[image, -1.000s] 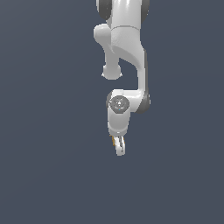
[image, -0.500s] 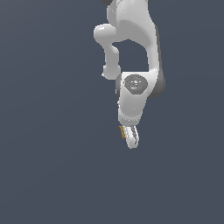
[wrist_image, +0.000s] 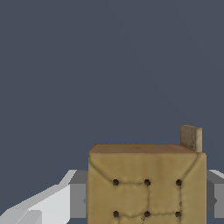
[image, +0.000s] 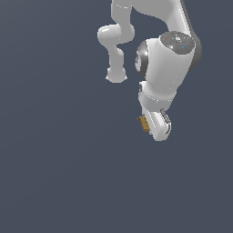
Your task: Pick up the object and move it to a goal position.
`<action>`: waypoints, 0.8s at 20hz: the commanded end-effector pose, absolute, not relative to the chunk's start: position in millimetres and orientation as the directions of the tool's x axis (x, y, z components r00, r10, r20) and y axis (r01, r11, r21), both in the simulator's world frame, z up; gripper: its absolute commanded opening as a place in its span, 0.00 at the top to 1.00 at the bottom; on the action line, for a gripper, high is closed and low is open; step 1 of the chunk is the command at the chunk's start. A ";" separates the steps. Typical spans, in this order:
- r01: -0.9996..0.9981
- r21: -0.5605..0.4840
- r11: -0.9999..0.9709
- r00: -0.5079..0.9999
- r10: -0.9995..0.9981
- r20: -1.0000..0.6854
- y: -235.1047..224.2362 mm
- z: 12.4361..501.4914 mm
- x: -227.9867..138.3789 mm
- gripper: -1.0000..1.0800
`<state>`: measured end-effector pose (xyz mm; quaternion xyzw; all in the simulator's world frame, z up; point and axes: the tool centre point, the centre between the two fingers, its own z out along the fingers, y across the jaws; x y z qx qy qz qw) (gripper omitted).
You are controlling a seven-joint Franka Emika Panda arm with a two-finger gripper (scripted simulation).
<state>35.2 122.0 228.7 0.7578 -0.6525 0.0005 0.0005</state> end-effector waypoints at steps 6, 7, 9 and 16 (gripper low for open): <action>-0.989 0.000 -0.149 0.149 -0.989 0.002 159.4 304.4 36.0 1.00; -0.989 0.000 -0.149 0.149 -0.989 0.002 163.2 312.1 36.3 1.00; -0.989 0.000 -0.149 0.149 -0.989 0.002 170.4 325.6 36.9 1.00; -0.989 0.000 -0.151 0.151 -0.989 0.001 186.3 355.3 39.0 1.00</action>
